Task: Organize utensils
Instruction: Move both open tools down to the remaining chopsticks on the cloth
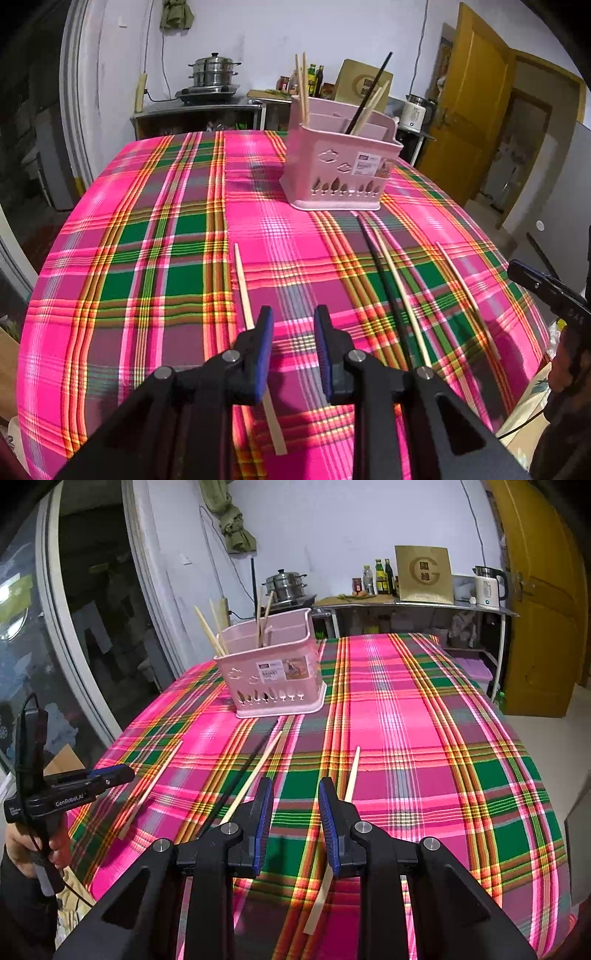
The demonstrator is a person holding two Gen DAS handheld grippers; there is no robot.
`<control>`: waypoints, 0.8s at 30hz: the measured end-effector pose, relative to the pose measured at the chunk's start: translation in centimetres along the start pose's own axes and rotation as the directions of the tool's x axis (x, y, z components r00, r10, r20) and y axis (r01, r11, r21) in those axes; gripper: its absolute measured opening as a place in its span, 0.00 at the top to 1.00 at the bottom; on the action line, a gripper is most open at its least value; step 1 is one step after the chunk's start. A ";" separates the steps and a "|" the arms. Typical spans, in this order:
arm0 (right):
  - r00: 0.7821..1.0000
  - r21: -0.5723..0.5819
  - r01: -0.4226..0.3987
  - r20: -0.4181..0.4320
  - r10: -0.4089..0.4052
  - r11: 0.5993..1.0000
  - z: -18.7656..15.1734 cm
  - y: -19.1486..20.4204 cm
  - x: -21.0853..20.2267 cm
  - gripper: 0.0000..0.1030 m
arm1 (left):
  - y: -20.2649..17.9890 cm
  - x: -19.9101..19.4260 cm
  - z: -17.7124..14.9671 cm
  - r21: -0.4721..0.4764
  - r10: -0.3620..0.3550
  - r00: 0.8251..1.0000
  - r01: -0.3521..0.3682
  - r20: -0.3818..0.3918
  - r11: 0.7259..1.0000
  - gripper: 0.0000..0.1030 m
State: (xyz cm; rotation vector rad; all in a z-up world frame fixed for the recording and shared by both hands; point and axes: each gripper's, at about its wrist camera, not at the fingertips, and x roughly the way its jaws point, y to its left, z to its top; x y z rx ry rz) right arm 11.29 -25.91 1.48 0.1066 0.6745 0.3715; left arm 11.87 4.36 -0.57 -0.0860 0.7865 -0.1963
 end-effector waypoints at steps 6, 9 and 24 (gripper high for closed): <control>0.999 0.012 0.028 -0.029 -0.027 1.000 0.5 -0.6 1.4 0.75 | 0.9 1.5 0.8 -0.001 0.046 0.999 -0.046 -0.029 0.999 0.77; 0.999 0.020 0.029 -0.044 -0.028 0.999 1.1 -0.6 2.2 0.75 | 1.3 2.6 1.3 0.000 0.064 0.997 -0.064 -0.046 0.998 0.77; 0.980 0.002 0.024 -0.195 -0.024 1.000 4.5 2.6 10.7 0.75 | 3.0 8.1 3.7 -0.015 0.114 0.982 -0.118 -0.154 0.993 0.77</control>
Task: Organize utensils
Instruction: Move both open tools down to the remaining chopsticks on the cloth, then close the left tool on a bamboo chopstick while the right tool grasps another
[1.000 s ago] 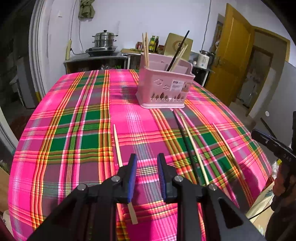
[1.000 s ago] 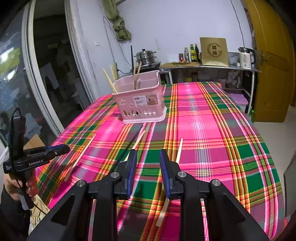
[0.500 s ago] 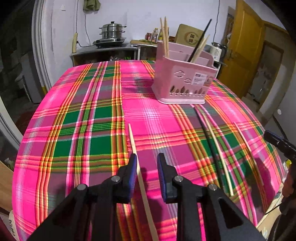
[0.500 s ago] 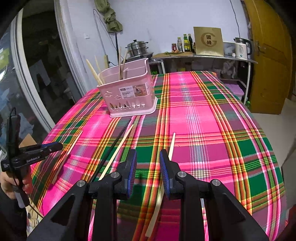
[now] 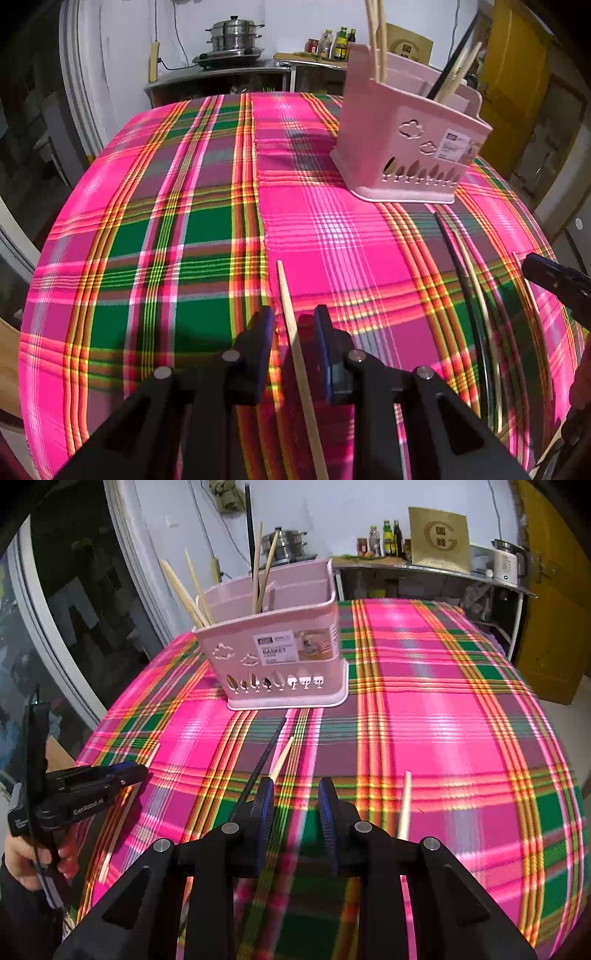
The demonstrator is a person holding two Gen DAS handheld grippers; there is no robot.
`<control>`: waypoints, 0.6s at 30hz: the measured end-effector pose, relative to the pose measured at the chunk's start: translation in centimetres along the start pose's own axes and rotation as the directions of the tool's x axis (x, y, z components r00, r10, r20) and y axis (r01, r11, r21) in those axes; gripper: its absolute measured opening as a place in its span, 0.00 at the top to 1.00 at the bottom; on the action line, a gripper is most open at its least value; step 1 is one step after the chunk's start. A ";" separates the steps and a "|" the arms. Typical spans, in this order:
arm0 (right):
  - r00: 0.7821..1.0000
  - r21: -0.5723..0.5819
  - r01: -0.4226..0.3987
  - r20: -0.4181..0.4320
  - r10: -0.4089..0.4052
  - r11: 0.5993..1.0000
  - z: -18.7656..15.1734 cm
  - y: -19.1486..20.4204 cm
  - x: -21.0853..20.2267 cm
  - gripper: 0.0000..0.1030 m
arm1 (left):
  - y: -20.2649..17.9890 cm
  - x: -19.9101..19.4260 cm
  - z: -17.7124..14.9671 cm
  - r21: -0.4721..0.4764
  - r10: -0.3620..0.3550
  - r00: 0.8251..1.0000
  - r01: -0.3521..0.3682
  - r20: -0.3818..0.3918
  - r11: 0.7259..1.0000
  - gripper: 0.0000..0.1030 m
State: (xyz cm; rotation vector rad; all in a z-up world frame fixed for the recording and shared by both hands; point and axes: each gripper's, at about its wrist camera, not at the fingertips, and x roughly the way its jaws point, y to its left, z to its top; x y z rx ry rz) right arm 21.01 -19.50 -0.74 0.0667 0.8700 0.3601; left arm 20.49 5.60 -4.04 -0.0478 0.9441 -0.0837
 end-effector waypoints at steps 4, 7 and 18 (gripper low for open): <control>0.999 0.016 0.010 -0.049 -0.009 1.000 1.1 0.1 2.1 0.75 | 0.0 0.6 0.3 0.004 0.008 1.000 -0.008 -0.011 1.000 0.77; 0.997 0.019 0.026 -0.072 -0.024 0.999 1.8 0.3 3.3 0.75 | -0.1 0.7 0.5 0.014 0.015 1.000 -0.014 -0.013 1.000 0.77; 0.991 -0.001 0.061 -0.120 -0.061 0.998 2.6 1.3 6.0 0.77 | -0.1 0.9 0.7 0.010 0.017 1.000 -0.017 -0.004 1.000 0.77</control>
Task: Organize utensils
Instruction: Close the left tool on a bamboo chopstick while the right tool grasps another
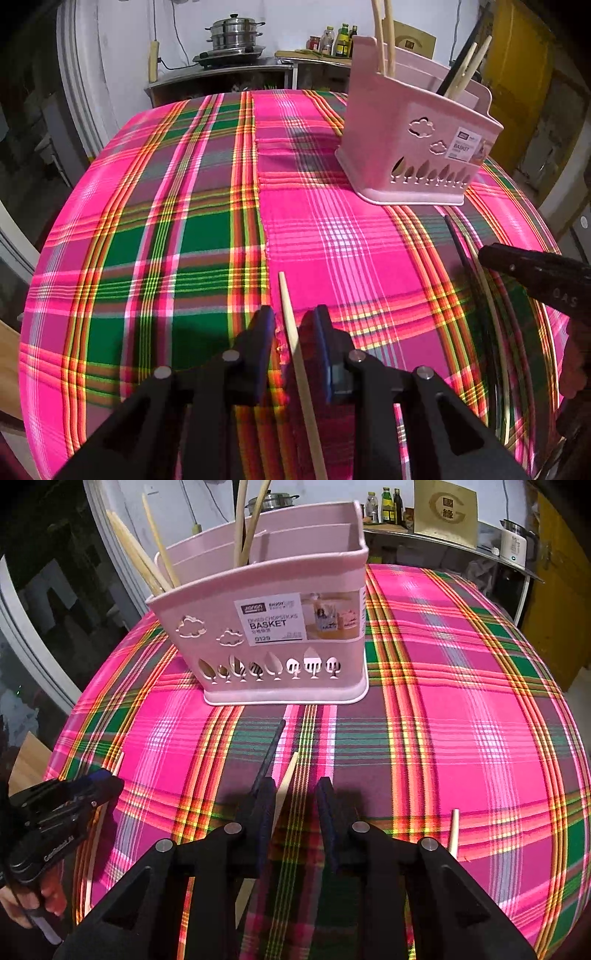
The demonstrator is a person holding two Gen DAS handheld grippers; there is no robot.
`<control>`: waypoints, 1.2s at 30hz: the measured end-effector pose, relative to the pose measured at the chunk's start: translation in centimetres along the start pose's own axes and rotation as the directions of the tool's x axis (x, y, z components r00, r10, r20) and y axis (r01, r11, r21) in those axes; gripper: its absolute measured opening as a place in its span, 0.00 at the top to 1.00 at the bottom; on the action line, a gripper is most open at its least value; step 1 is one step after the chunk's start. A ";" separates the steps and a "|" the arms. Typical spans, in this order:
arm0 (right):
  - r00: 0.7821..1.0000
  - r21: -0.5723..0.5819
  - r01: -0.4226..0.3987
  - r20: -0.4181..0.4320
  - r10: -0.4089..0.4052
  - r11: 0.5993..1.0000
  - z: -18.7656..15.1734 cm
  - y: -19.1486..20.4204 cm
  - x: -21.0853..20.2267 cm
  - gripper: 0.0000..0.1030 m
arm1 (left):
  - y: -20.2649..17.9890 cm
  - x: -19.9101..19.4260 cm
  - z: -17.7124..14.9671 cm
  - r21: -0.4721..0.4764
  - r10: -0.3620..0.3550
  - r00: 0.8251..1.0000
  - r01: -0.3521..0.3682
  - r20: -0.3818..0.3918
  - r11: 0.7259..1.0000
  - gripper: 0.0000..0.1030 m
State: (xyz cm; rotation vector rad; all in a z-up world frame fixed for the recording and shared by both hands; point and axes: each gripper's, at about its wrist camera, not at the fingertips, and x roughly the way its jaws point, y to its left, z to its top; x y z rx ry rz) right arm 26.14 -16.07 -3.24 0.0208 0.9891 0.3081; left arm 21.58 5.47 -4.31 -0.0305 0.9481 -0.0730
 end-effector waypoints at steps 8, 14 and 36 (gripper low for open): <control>0.997 -0.039 0.074 -0.026 -0.075 0.996 0.5 1.4 1.1 0.83 | -0.5 0.3 0.3 0.027 0.034 0.999 -0.034 0.000 0.999 0.77; 0.990 -0.094 0.131 -0.042 -0.135 0.987 0.7 2.7 1.5 0.91 | -1.0 0.6 0.6 0.055 0.064 0.998 -0.063 -0.007 0.997 0.79; 1.000 -0.042 0.007 0.026 -0.006 0.999 1.7 0.4 -1.8 0.95 | -0.7 -2.1 2.6 0.023 -0.050 0.999 0.049 0.005 0.999 0.94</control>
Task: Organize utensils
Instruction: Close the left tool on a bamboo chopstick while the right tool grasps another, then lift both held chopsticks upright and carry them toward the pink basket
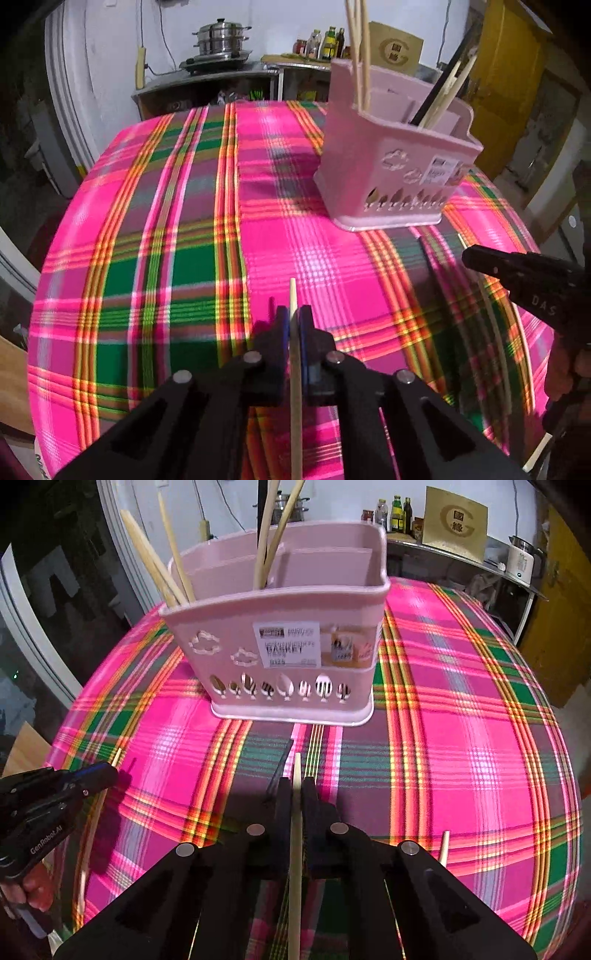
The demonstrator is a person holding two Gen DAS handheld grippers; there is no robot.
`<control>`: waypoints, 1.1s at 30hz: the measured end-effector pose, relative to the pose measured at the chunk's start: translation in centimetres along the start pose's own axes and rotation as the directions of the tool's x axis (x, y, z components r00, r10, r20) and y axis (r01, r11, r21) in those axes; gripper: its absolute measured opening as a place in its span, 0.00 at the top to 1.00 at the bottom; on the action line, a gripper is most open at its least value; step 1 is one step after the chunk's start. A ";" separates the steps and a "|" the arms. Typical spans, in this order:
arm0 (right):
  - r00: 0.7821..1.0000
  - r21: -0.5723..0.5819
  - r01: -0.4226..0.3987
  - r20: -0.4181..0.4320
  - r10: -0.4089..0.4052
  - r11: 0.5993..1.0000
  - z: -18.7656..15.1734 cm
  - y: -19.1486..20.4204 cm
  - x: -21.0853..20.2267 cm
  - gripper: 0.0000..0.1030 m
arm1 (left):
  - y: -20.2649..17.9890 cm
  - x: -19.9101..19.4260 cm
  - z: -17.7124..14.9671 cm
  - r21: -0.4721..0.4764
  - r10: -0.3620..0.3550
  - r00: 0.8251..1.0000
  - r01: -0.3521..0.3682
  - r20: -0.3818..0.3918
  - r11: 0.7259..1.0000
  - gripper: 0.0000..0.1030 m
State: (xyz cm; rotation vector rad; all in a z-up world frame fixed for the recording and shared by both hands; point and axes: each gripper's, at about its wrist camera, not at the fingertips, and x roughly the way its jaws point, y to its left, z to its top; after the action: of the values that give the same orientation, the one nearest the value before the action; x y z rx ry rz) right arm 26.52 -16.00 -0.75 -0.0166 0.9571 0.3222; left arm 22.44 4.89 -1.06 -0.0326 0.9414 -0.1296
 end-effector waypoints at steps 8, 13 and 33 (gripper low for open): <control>0.995 0.018 -0.046 0.087 0.044 0.999 0.9 -0.5 -3.4 0.95 | -0.5 -3.2 1.9 0.008 -0.026 0.997 0.025 0.077 1.000 0.94; 0.989 0.008 -0.055 0.137 0.053 0.998 1.4 -0.3 -5.4 0.95 | -0.9 -4.9 2.6 0.021 -0.042 0.992 0.040 0.116 0.999 0.94; 0.958 -0.062 -0.074 0.274 0.088 0.995 0.7 0.7 -12.5 0.95 | -2.5 -11.0 2.5 0.065 -0.088 0.969 0.075 0.232 0.995 0.94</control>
State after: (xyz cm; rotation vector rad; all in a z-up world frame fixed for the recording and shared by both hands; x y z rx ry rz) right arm 20.22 -18.51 9.81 0.0209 0.6724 0.4128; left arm 17.87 3.75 9.45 -0.0341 0.6996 -0.2231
